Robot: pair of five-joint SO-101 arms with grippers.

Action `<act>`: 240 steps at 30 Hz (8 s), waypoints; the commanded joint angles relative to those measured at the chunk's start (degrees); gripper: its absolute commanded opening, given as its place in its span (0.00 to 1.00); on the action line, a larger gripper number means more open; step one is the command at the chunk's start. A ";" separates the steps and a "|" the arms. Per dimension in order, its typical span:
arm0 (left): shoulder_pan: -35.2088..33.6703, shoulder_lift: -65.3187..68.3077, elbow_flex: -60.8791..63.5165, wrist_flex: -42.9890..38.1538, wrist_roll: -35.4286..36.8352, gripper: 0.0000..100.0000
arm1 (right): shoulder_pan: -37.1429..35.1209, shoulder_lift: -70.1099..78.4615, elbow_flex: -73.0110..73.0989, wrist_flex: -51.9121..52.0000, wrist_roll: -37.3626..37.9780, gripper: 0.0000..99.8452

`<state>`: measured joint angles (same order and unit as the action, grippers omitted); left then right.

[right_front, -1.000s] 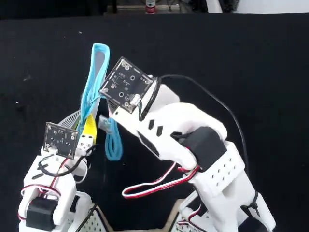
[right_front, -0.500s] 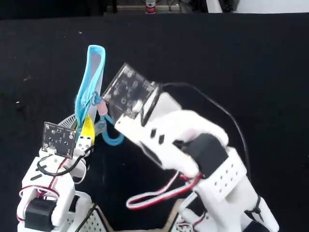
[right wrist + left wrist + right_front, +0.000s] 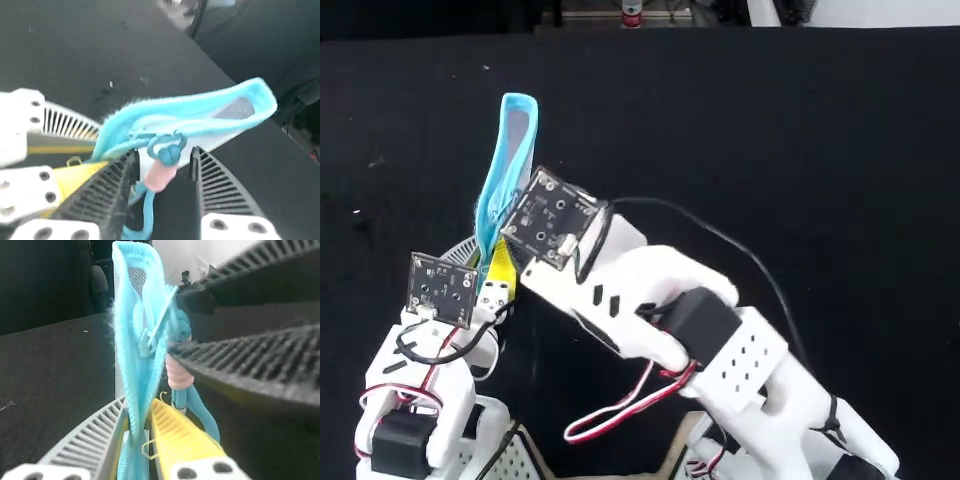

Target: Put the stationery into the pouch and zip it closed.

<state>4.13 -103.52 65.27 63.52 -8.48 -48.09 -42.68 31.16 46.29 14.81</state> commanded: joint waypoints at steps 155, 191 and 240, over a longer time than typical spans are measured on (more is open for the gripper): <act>6.11 -1.05 -2.68 5.71 -0.88 0.03 | 26.90 10.95 -16.48 10.90 -4.48 0.14; -1.80 -0.79 20.70 -41.41 -0.88 0.03 | 44.92 -42.77 48.84 15.03 2.02 0.01; 13.32 40.70 -19.38 -12.04 1.93 0.20 | 44.13 -43.21 50.33 14.77 2.02 0.01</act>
<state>18.37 -58.68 49.19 47.60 -3.03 -3.52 -85.05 81.98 62.37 16.75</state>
